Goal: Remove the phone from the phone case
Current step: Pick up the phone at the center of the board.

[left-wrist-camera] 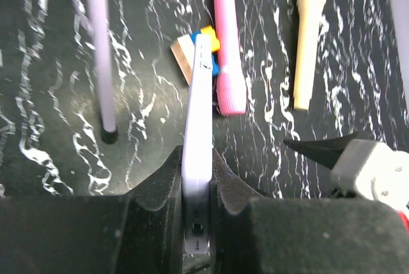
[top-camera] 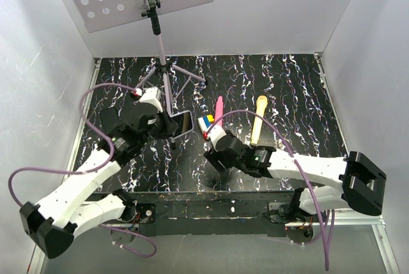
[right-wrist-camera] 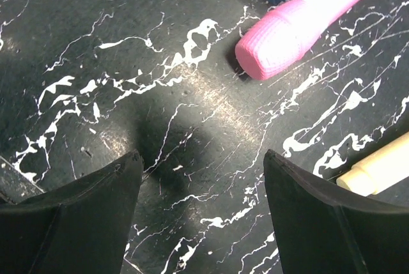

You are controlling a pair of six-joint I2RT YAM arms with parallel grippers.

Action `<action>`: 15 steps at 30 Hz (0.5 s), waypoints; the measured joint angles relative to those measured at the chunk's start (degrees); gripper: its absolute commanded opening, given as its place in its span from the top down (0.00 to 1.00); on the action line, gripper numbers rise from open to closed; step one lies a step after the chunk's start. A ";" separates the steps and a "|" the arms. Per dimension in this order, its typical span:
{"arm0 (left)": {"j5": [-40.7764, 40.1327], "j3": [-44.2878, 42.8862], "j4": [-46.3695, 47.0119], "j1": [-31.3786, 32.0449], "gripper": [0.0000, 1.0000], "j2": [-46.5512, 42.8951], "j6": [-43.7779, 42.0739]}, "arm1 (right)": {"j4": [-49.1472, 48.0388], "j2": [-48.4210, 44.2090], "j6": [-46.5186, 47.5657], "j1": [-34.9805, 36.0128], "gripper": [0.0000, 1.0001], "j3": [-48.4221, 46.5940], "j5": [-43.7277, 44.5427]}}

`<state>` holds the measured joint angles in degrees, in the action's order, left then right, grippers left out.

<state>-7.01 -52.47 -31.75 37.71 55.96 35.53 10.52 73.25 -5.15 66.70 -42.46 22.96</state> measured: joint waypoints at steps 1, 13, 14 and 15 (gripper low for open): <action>-1.79 -0.46 -0.70 0.00 1.00 -1.57 -0.07 | -0.02 0.15 -0.87 -0.48 0.19 0.00 0.04; -12.13 1.92 0.44 0.00 1.00 -18.86 5.97 | 1.55 -1.18 -21.40 -22.38 0.25 0.00 -21.77; -12.20 3.08 1.42 0.00 1.00 -20.28 7.15 | 1.14 -2.08 -23.50 -23.19 0.25 0.02 -24.90; -12.24 4.39 2.40 0.00 1.00 -21.73 8.44 | 0.37 -2.84 -25.27 -23.58 0.25 0.11 -27.34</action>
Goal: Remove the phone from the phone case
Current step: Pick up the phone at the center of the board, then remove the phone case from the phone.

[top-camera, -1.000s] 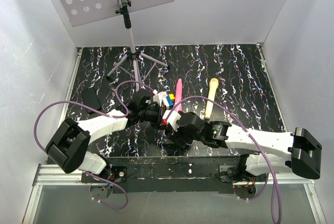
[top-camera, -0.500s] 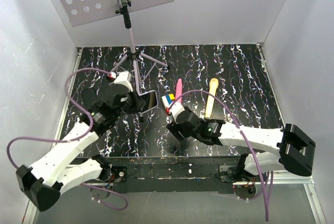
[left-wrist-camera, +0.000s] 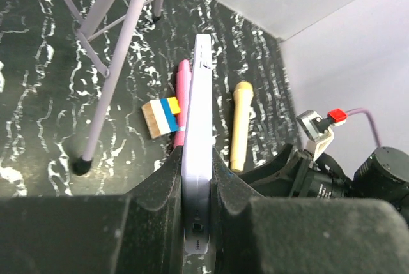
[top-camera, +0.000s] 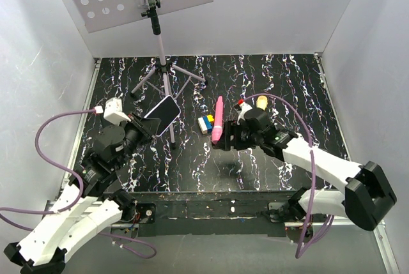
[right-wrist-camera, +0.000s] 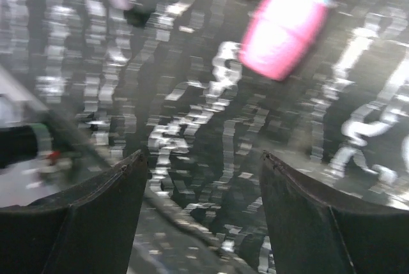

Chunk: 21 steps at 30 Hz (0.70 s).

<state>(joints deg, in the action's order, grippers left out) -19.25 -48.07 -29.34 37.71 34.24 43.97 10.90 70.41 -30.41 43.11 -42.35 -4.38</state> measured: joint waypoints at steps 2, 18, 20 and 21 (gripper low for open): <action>0.04 2.64 2.38 0.00 1.00 -2.47 2.49 | -4.50 -2.64 -5.27 -0.57 0.25 1.03 -6.49; 11.65 14.36 22.67 0.00 1.00 -5.09 17.88 | -57.68 1.66 -39.17 -1.11 0.28 9.97 -25.20; 13.40 15.41 25.35 0.00 1.00 -4.37 19.37 | -61.99 3.89 -42.03 -1.09 0.30 9.27 -25.57; 14.10 15.69 26.16 0.00 1.00 -4.00 19.91 | -63.52 4.74 -43.17 -1.11 0.30 8.98 -25.64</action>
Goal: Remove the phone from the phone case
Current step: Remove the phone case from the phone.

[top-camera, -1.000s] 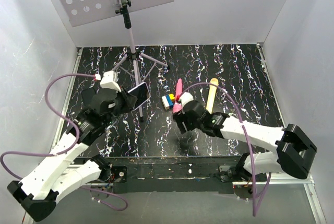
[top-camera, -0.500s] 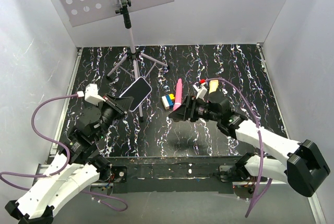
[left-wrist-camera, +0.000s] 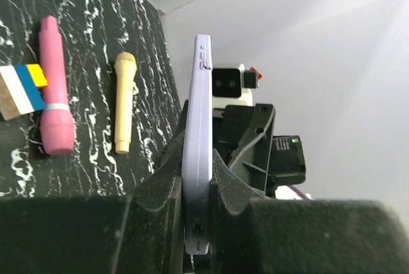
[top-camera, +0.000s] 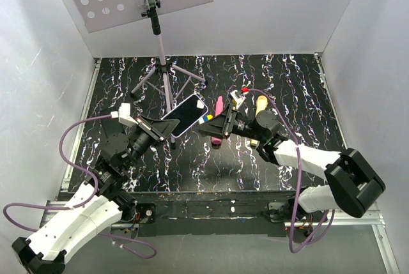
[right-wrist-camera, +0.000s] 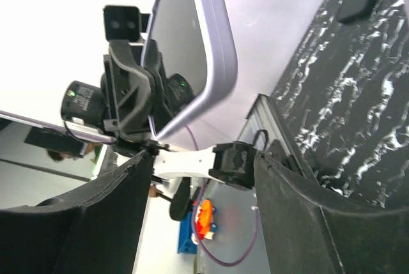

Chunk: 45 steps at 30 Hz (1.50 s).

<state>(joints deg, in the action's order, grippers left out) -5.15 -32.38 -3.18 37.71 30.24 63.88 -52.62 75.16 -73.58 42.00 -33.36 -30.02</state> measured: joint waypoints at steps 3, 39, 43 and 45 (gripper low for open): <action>1.97 0.35 2.34 0.00 1.00 1.36 1.55 | -4.07 2.45 -2.97 0.00 0.36 -1.07 0.04; 4.15 -21.68 -25.22 -0.09 0.04 12.26 -22.88 | 24.24 -3.98 20.24 -10.10 0.99 -7.26 -12.09; 8.26 -28.00 -27.98 -0.09 0.02 19.69 -29.44 | 39.30 -6.67 32.50 -10.03 0.99 -10.80 -14.99; 11.39 -29.38 -28.22 -0.09 0.02 23.15 -31.43 | 43.89 -8.31 36.59 -10.03 0.99 -11.47 -16.11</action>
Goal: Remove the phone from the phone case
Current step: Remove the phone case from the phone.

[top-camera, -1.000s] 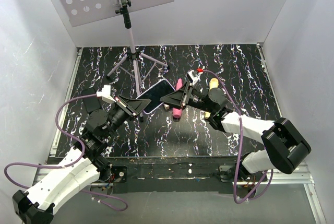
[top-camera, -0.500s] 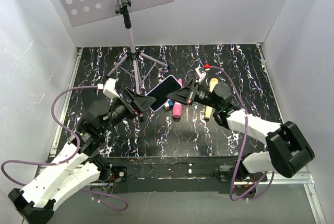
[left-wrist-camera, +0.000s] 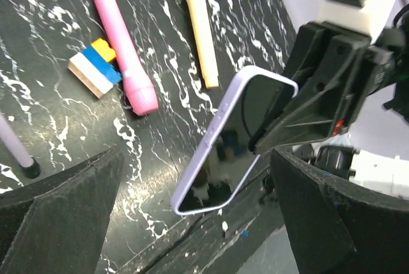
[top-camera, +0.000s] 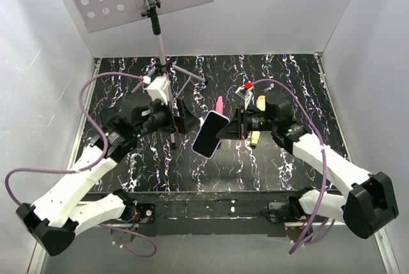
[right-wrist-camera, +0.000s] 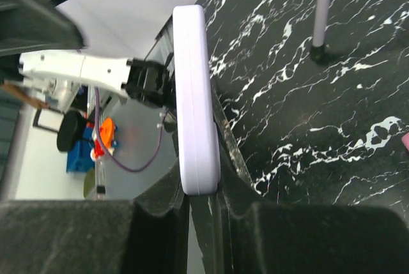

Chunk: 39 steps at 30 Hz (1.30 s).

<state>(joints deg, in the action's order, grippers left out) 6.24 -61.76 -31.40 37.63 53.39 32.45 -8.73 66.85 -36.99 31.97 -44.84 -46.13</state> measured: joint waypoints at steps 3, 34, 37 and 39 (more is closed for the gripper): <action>6.01 -0.24 0.13 -0.02 0.02 3.96 -1.75 | 4.02 -1.57 4.46 0.00 0.99 -0.66 -3.58; 31.82 3.04 15.30 0.61 1.00 11.61 1.14 | 1.27 -0.96 4.94 1.14 0.38 0.24 -15.87; 22.29 4.83 14.99 -0.04 1.00 6.80 2.03 | -5.81 -2.58 1.01 1.22 0.35 4.66 -12.26; 16.87 5.44 15.34 -0.39 1.00 3.76 3.37 | -11.28 -2.84 -2.71 1.29 0.35 8.13 -10.45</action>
<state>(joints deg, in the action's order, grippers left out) 23.11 -56.31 -16.05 37.23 57.14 35.81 -20.01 64.01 -39.70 33.26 -36.71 -56.58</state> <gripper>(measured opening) 0.132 0.647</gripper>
